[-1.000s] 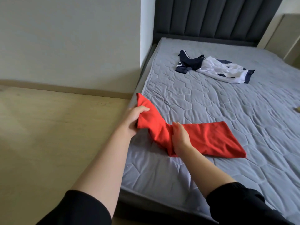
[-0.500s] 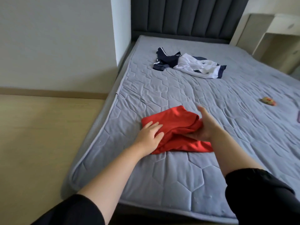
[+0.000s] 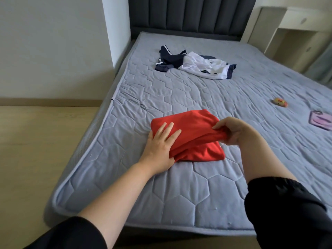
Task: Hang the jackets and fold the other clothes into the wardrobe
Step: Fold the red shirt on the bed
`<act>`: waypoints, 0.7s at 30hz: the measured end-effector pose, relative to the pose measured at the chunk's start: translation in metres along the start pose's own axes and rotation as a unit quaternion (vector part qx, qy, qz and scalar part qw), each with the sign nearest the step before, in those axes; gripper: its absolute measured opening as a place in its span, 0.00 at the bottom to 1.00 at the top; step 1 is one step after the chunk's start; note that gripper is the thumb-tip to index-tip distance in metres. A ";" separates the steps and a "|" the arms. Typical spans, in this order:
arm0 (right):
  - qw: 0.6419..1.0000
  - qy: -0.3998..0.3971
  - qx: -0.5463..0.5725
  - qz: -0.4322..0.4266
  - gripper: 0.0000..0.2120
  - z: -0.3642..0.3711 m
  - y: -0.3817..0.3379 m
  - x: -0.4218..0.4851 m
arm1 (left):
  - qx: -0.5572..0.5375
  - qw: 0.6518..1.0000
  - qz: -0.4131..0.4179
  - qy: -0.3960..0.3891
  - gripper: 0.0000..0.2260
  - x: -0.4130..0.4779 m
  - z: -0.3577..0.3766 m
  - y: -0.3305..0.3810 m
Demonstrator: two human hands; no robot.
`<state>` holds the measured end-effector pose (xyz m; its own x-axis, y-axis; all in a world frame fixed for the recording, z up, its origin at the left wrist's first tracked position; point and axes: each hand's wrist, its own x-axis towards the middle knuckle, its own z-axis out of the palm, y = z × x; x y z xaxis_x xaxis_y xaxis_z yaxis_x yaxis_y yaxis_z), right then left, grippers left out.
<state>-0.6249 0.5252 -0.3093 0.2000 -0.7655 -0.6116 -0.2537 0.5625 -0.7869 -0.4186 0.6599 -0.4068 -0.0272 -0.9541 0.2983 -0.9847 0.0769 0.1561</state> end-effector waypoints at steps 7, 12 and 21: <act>0.994 0.061 -0.073 0.060 0.10 -0.002 0.051 0.028 | 0.025 0.998 -0.041 -0.050 0.36 -0.004 0.004 0.007; 0.996 0.041 -0.035 0.071 0.10 -0.005 0.059 0.036 | -0.053 0.994 -0.092 -0.030 0.36 -0.013 0.000 -0.005; 0.975 -0.084 -0.198 0.057 0.07 0.014 0.033 0.033 | -0.075 0.997 -0.020 0.000 0.34 -0.045 -0.023 -0.057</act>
<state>-0.6134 0.5229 -0.3561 0.2928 -0.6242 -0.7243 -0.6227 0.4504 -0.6398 -0.3570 0.7053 -0.4073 0.0120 -0.9574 0.2884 -0.9481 0.0808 0.3076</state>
